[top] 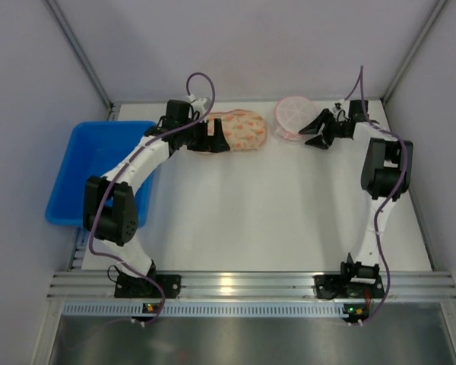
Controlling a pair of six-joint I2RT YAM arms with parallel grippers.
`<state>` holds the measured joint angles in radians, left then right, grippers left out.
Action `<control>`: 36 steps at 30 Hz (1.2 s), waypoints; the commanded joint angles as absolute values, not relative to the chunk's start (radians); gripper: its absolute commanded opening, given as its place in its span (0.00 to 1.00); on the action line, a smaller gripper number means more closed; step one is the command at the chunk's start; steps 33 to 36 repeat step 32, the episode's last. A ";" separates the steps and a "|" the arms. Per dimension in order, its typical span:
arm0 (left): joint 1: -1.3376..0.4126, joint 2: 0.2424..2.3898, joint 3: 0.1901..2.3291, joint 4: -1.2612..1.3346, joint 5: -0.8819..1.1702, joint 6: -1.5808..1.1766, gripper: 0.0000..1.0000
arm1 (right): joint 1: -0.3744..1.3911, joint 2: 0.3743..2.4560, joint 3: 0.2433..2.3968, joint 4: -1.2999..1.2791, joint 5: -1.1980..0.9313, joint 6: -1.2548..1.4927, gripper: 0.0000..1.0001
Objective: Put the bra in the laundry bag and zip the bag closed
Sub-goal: Move the laundry bag to the center of the board, then reset both arms
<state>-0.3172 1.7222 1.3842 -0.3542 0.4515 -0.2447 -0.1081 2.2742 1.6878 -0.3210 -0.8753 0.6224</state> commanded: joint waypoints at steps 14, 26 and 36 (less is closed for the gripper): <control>-0.256 1.522 1.336 -0.638 0.336 0.017 0.98 | -0.111 1.562 1.333 -0.633 -0.835 0.115 0.99; -0.256 1.356 1.123 -0.638 0.285 0.066 0.98 | -0.051 1.218 0.996 -0.647 -0.680 -0.181 0.99; -0.256 1.331 1.129 -0.640 0.330 0.037 0.98 | 0.061 1.190 0.966 -0.637 -0.646 -0.160 1.00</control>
